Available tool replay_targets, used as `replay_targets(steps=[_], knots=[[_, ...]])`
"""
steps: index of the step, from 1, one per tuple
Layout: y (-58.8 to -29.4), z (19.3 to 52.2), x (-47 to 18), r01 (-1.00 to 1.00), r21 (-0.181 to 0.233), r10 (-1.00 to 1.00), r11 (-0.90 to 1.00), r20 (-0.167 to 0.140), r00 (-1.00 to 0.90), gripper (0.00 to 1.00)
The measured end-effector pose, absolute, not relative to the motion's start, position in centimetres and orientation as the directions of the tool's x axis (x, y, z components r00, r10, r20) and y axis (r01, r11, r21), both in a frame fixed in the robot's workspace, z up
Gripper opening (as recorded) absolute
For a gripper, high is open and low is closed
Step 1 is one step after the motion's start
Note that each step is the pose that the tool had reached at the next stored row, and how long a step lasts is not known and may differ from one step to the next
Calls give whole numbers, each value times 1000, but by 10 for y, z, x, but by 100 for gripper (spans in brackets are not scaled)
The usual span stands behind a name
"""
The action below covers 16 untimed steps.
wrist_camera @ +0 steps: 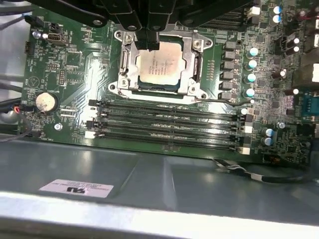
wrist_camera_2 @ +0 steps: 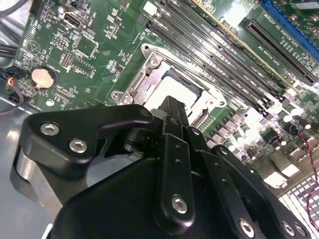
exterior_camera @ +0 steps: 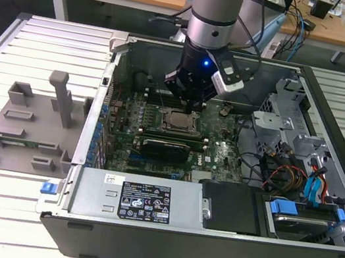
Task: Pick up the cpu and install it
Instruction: 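Close the cpu cover, then install the first cpu locking lever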
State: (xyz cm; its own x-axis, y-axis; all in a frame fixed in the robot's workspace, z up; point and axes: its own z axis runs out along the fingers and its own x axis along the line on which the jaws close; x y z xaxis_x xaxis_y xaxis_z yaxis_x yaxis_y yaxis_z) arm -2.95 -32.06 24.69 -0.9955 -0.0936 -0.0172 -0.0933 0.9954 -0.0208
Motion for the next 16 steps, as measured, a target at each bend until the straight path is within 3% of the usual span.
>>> replay_targets(steps=[16], knots=[[-320,252,-31,-93,-21,-94,995,-17,-995,11]])
